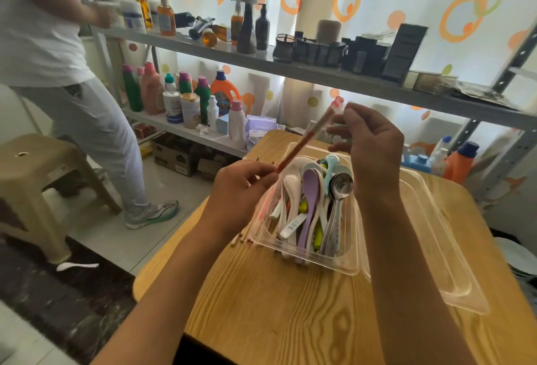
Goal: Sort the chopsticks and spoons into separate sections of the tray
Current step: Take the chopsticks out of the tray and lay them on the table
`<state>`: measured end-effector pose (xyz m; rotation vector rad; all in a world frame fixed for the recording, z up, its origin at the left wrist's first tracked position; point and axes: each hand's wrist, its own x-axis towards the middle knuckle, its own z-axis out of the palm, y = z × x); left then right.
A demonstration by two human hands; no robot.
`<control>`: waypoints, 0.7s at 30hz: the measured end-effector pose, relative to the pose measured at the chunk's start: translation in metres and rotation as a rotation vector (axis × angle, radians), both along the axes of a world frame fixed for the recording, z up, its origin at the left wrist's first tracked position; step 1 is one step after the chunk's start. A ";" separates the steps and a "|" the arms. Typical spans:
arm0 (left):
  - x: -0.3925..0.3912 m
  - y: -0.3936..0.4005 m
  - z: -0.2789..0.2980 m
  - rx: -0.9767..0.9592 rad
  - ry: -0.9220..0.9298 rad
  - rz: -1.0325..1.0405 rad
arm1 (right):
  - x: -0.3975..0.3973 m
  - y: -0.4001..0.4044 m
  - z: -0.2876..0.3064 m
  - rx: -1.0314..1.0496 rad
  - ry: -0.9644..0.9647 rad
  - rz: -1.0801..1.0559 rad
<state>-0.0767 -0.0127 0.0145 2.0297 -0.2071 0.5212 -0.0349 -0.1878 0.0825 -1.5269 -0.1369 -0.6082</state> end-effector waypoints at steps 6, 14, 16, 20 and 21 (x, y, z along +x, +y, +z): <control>0.007 0.040 -0.017 0.010 0.204 0.284 | 0.001 0.003 -0.008 -0.214 0.208 0.069; 0.023 0.063 -0.061 0.257 0.380 0.450 | 0.005 0.015 -0.022 -0.537 0.297 0.205; 0.027 0.058 -0.062 0.263 0.367 0.413 | 0.007 0.016 -0.025 -0.574 0.301 0.159; 0.034 0.052 -0.065 0.332 0.403 0.407 | 0.009 0.013 -0.025 -0.535 0.314 0.140; 0.036 0.052 -0.067 0.340 0.410 0.391 | 0.010 0.012 -0.025 -0.538 0.324 0.148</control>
